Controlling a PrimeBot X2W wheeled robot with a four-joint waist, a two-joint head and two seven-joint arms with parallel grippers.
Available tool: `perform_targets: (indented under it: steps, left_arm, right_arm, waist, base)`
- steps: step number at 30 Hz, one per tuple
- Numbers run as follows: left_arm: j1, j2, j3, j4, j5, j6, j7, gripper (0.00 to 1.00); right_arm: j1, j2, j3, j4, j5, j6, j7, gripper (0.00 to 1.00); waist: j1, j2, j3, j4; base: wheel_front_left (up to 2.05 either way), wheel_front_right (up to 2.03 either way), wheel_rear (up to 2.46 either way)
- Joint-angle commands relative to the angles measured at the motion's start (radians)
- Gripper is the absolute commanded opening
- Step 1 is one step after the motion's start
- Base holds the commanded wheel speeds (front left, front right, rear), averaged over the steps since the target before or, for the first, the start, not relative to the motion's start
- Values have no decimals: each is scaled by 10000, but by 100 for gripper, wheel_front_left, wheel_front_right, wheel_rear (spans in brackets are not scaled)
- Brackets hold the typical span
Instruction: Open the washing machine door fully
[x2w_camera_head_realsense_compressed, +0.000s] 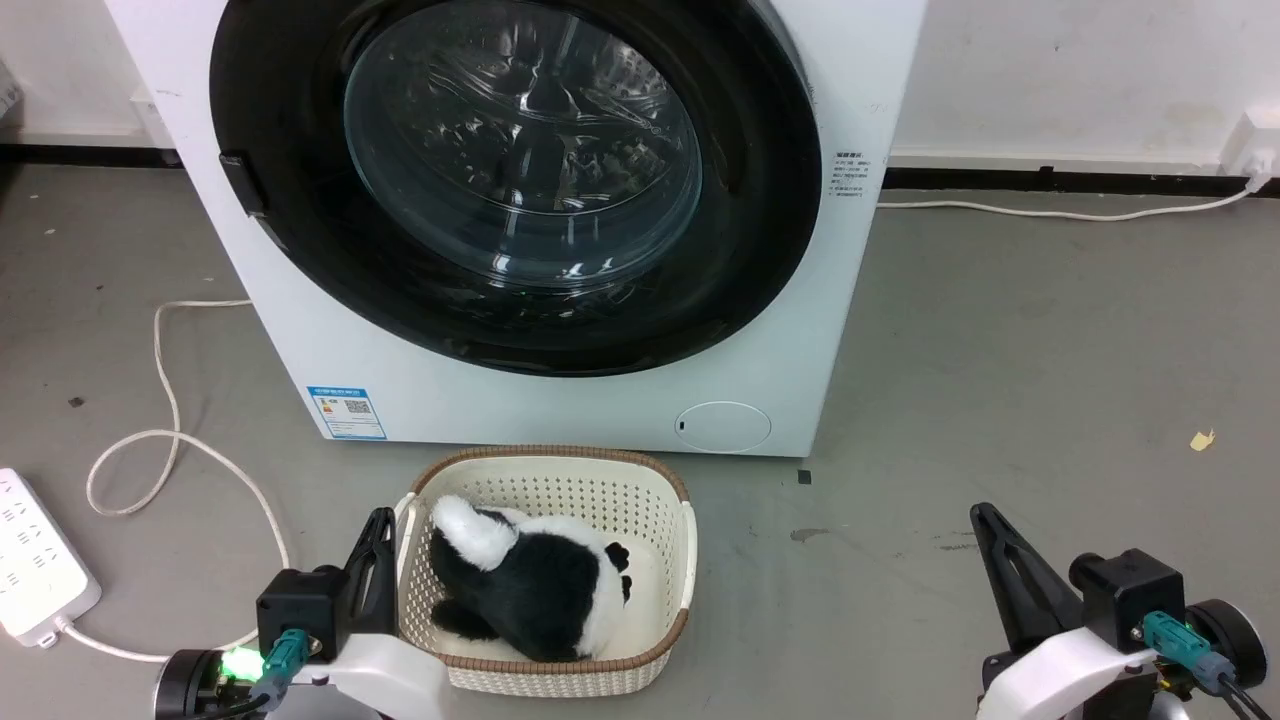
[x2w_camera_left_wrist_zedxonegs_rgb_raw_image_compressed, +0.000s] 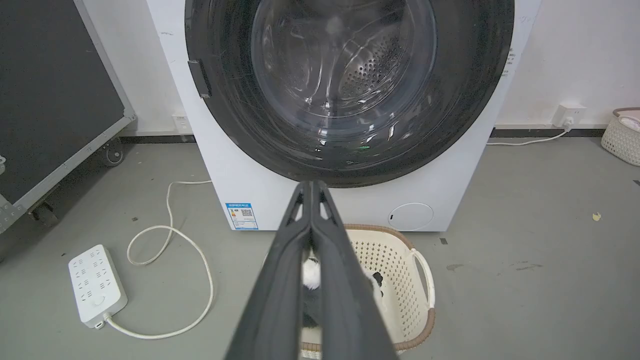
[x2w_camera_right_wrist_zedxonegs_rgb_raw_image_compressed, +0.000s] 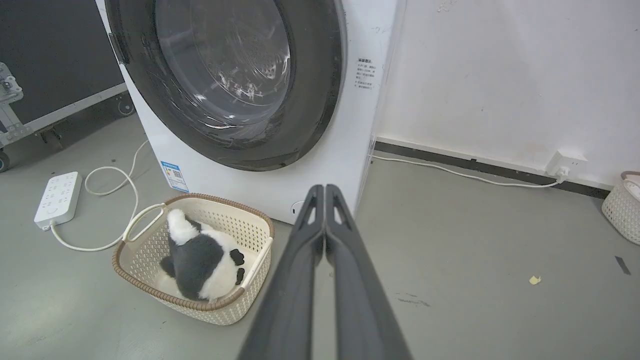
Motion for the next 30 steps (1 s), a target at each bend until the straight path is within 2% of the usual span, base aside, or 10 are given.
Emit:
perform_targets:
  steps: [1, 29, 30]
  left_arm:
    - [-150, 18, 9, -37, 89, -43, 3, 0]
    - [-150, 18, 9, -37, 89, -43, 3, 0]
    - [-1, 0, -1, 0, 0, 0, -2, 100]
  right_arm:
    - [-119, 36, -7, -30, -74, -7, 5, 0]
    - [-119, 36, -7, -30, -74, -7, 5, 0]
    - [0, 0, 0, 0, 1, 0, -2, 100]
  waist:
    - [0, 0, 0, 0]
    - [0, 0, 0, 0]
    - [0, 0, 0, 0]
  base:
    - [0, 0, 0]
    - [0, 0, 0]
    - [0, 0, 0]
